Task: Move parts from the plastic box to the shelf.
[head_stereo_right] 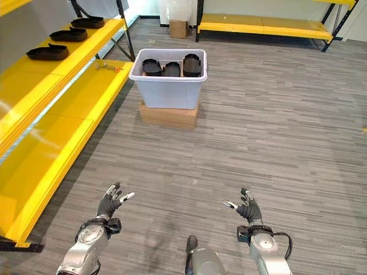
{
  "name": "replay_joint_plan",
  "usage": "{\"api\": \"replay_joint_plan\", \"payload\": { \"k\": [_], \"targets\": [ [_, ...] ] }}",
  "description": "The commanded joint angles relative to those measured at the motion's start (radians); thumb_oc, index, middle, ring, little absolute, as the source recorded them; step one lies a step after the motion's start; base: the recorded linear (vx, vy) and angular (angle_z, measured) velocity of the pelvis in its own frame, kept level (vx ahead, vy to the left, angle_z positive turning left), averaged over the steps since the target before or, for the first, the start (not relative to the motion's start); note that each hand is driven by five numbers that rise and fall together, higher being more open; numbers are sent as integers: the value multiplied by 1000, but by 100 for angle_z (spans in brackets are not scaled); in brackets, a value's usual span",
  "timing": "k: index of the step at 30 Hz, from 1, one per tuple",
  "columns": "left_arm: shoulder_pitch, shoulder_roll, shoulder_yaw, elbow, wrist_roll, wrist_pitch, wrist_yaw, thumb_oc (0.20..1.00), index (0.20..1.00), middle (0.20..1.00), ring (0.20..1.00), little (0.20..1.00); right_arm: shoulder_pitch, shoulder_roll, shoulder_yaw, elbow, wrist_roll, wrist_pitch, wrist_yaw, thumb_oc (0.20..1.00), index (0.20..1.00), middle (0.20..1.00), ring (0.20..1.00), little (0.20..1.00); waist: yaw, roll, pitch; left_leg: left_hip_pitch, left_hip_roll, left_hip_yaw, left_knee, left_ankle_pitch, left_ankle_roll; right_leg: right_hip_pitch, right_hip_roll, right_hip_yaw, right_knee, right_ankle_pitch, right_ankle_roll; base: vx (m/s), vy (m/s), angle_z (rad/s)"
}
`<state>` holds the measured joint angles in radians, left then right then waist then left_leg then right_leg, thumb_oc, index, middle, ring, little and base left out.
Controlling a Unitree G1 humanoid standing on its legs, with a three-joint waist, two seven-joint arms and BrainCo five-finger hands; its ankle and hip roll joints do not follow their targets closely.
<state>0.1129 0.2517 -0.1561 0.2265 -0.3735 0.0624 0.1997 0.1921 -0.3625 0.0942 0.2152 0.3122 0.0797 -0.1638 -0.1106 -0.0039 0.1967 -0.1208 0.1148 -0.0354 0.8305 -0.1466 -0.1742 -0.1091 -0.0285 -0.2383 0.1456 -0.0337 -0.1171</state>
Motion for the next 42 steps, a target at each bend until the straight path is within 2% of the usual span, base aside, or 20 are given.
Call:
{"api": "replay_joint_plan", "payload": {
  "k": [1, 2, 5, 8, 11, 14, 18, 20, 21, 23, 24, 25, 27, 28, 30, 31, 33, 35, 37, 42],
  "targets": [
    [20, 45, 11, -74, -9, -46, 9, 1000, 1000, 1000, 1000, 1000, -34, -9, -15, -39, 23, -49, -26, 1000, 1000, 1000, 1000, 1000, 20, -21, 54, -50, -88, 127, -149, 132, 98, 44, -55, 24, -16, -51, 106, 282, -35, -27],
    [25, 43, 11, -72, -9, -45, 10, 1000, 1000, 1000, 1000, 1000, -33, -4, -15, -35, 22, -50, -28, 1000, 1000, 1000, 1000, 1000, 30, -24, 52, -84, -97, 125, -207, 129, 107, 60, -51, 37, -28, -55, 114, 301, 3, -14],
    [57, 40, 18, -74, -1, -41, 9, 1000, 1000, 1000, 1000, 1000, -11, 9, -23, -31, 19, -47, -32, 1000, 1000, 1000, 1000, 1000, 51, -30, 50, -102, -26, 123, -427, 138, 115, 120, -53, 60, -45, -85, 137, 353, 75, -29],
    [64, 31, 20, -68, 9, -35, 14, 1000, 1000, 1000, 1000, 1000, -2, 13, -14, -11, 7, -46, -34, 1000, 1000, 1000, 1000, 1000, 64, -8, 37, -108, 52, 52, -696, 277, 77, 172, -50, 87, -65, -113, 161, 379, 155, -44],
    [64, 28, 21, -61, 17, -30, 16, 1000, 1000, 1000, 1000, 1000, 9, 4, -19, -13, 0, -40, -28, 1000, 1000, 1000, 1000, 1000, 67, 8, 28, -97, 89, 48, -844, 336, 49, 228, -60, 108, -73, -144, 179, 419, 189, -39],
    [62, 32, 17, -60, 21, -36, 12, 1000, 1000, 1000, 1000, 1000, 17, 7, -23, -18, -19, -35, -16, 1000, 1000, 1000, 1000, 1000, 74, 18, 5, -67, 78, 21, -843, 352, 41, 277, -69, 139, -78, -158, 193, 380, 186, -37],
    [36, 57, 8, -75, 13, -40, 14, 1000, 1000, 1000, 1000, 1000, 17, 28, -51, -32, -2, -37, -22, 1000, 1000, 1000, 1000, 1000, 68, -2, -21, -108, 12, 51, -716, 272, 78, 300, -140, 144, -60, -154, 225, 313, 184, -27],
    [27, 81, -2, -73, 23, -37, 16, 1000, 1000, 1000, 1000, 1000, 10, 35, -45, -42, -5, -40, -13, 1000, 1000, 1000, 1000, 1000, 73, -17, -34, -118, -43, 78, -629, 179, 127, 260, -194, 157, 56, -136, 242, 343, 270, 13],
    [27, 80, -2, -73, 23, -37, 16, 1000, 1000, 1000, 1000, 1000, 9, 35, -45, -42, -5, -40, -13, 1000, 1000, 1000, 1000, 1000, 74, -15, -37, -122, -42, 78, -631, 181, 127, 256, -192, 158, 55, -133, 242, 325, 299, -11],
    [23, 94, -4, -76, 39, -26, 15, 1000, 1000, 1000, 1000, 1000, 12, 51, -42, -48, -7, -43, -12, 1000, 1000, 1000, 1000, 1000, 57, -13, -23, -68, -101, 85, -640, 134, 182, 137, -213, 197, 324, 33, 233, 195, 236, -16],
    [23, 94, -3, -76, 39, -26, 15, 1000, 1000, 1000, 1000, 1000, 12, 51, -42, -48, -7, -43, -12, 1000, 1000, 1000, 1000, 1000, 59, -11, -25, -70, -99, 86, -643, 137, 182, 133, -211, 198, 322, 36, 233, 120, 201, 5],
    [23, 102, 0, -79, 44, -23, 17, 1000, 1000, 1000, 1000, 1000, 16, 55, -43, -64, -6, -46, -13, 1000, 1000, 1000, 1000, 1000, 47, -3, -12, -38, -115, 92, -654, 128, 200, 92, -216, 205, 411, 99, 226, 114, 188, 18],
    [31, 111, 10, -90, 58, -17, 11, 1000, 1000, 1000, 1000, 1000, 20, 59, -37, -58, -9, -45, -8, 1000, 1000, 1000, 1000, 1000, 31, 18, 11, 12, -117, 99, -681, 118, 219, 21, -203, 197, 529, 104, 215, 275, 246, 15],
    [36, 109, 14, -85, 61, -17, 6, 1000, 1000, 1000, 1000, 1000, 24, 63, -33, -52, -10, -43, -3, 1000, 1000, 1000, 1000, 1000, 9, 31, 32, 69, -125, 90, -709, 98, 225, -84, -162, 185, 554, 28, 203, 370, 185, -11],
    [36, 107, 15, -81, 55, -18, 6, 1000, 1000, 1000, 1000, 1000, 23, 59, -31, -47, -7, -40, -2, 1000, 1000, 1000, 1000, 1000, -6, 34, 40, 92, -127, 83, -718, 95, 223, -133, -125, 175, 540, 9, 201, 272, 72, -22],
    [32, 103, 20, -70, 45, -18, 5, 1000, 1000, 1000, 1000, 1000, 19, 62, -30, -53, 9, -43, -6, 1000, 1000, 1000, 1000, 1000, -13, 22, 50, 127, -142, 83, -725, 73, 221, -151, -130, 116, 404, -4, 200, 188, -2, 2],
    [42, 97, 27, -67, 41, -25, 0, 1000, 1000, 1000, 1000, 1000, 15, 56, -28, -49, 9, -43, -1, 1000, 1000, 1000, 1000, 1000, -21, 22, 54, 167, -144, 84, -736, 46, 214, -166, -129, 78, 256, 0, 208, 325, -33, 15],
    [46, 95, 31, -65, 41, -25, -4, 1000, 1000, 1000, 1000, 1000, 14, 54, -27, -51, 7, -40, 1, 1000, 1000, 1000, 1000, 1000, -27, 23, 54, 181, -143, 79, -745, 43, 210, -184, -124, 78, 202, 18, 216, 236, -43, 2],
    [52, 87, 39, -60, 40, -33, -13, 1000, 1000, 1000, 1000, 1000, 7, 48, -26, -52, 5, -38, 7, 1000, 1000, 1000, 1000, 1000, -45, 12, 48, 230, -161, 58, -762, 20, 196, -193, -109, 120, 6, 82, 248, 352, -103, 6],
    [51, 68, 27, -50, 53, -31, -19, 1000, 1000, 1000, 1000, 1000, 12, 40, -23, -39, 3, -41, 13, 1000, 1000, 1000, 1000, 1000, -47, 5, 20, 287, -161, 34, -745, -20, 183, -126, -92, 152, -43, 96, 233, 337, -109, 23]
  ]
}}
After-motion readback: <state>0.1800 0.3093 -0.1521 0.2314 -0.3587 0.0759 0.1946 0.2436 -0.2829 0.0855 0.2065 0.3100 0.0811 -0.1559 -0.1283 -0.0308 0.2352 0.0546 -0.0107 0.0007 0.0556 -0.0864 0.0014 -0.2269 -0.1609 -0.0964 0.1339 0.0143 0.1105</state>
